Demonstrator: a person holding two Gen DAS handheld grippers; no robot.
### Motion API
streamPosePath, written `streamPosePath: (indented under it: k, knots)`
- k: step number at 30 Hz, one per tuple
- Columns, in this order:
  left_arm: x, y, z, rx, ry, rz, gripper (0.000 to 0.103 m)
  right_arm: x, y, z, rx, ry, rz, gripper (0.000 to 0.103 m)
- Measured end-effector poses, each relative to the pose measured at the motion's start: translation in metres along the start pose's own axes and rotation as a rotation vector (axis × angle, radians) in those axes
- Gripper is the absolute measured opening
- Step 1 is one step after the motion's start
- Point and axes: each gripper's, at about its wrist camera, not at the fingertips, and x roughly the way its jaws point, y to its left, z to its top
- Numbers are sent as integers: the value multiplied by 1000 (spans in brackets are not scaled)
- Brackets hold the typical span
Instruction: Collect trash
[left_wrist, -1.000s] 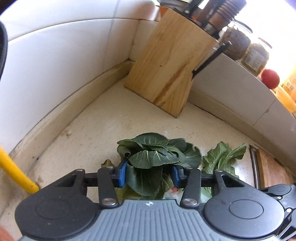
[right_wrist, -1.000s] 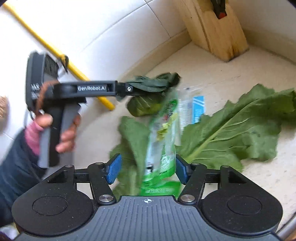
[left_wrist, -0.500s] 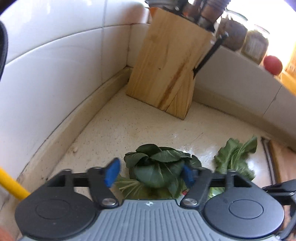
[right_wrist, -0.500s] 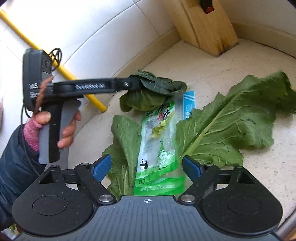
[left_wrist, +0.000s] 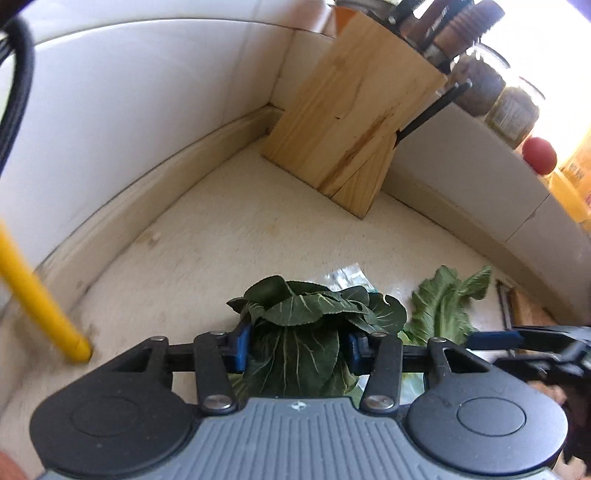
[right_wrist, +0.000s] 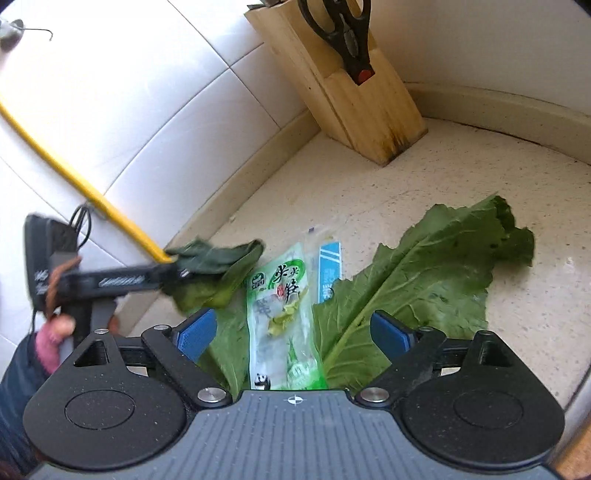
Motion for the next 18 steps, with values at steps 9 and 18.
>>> streamPosePath:
  k: [9,18]
  knots:
    - [-19,8,-21,-44,-9,-1,44,27,18,1,50,24,79,96]
    - [-15,4,-23,-17,-10,30,56,44,26,4,73,47,99,99]
